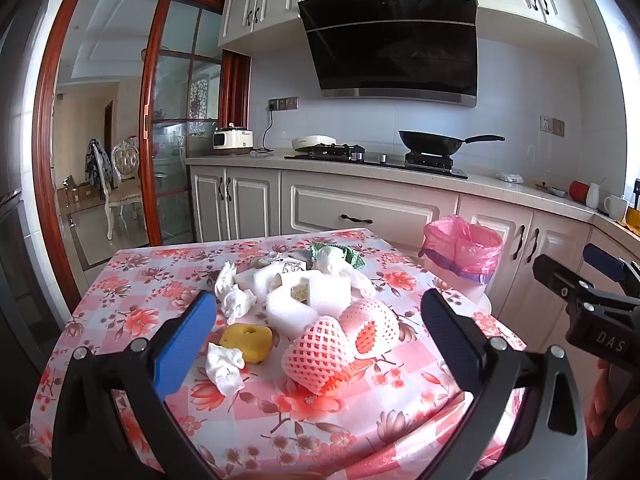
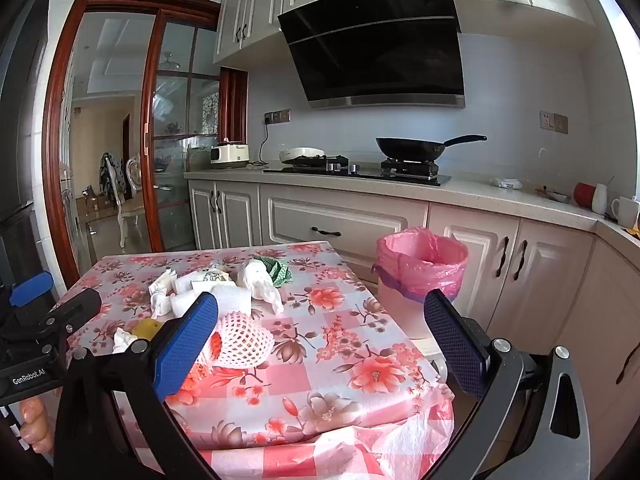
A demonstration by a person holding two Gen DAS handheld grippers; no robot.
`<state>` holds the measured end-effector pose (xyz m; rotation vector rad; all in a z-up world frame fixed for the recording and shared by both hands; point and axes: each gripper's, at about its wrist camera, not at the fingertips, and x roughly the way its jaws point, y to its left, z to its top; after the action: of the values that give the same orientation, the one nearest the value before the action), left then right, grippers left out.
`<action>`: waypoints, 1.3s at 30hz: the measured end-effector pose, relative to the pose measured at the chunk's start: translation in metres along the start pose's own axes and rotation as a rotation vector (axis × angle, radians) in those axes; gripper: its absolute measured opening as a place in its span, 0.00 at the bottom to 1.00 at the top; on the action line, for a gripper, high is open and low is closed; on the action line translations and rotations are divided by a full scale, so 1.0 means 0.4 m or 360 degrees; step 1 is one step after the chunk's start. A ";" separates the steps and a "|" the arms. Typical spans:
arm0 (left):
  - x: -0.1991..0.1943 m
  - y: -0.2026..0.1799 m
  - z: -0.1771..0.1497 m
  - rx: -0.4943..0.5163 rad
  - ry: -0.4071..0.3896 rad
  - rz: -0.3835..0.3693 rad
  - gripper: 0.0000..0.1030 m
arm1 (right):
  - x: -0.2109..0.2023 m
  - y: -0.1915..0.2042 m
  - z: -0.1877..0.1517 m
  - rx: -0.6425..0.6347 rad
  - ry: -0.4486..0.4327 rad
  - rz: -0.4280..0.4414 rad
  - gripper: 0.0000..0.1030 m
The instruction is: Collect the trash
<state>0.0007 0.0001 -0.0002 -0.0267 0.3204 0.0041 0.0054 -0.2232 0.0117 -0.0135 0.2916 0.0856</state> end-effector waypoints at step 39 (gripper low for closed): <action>0.001 0.018 -0.015 -0.0007 0.0017 0.0005 0.96 | 0.012 0.000 0.001 -0.0008 0.0035 0.0026 0.94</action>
<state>-0.0011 0.0073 -0.0063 -0.0303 0.3310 0.0077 0.0100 -0.2226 0.0106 -0.0168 0.3138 0.1023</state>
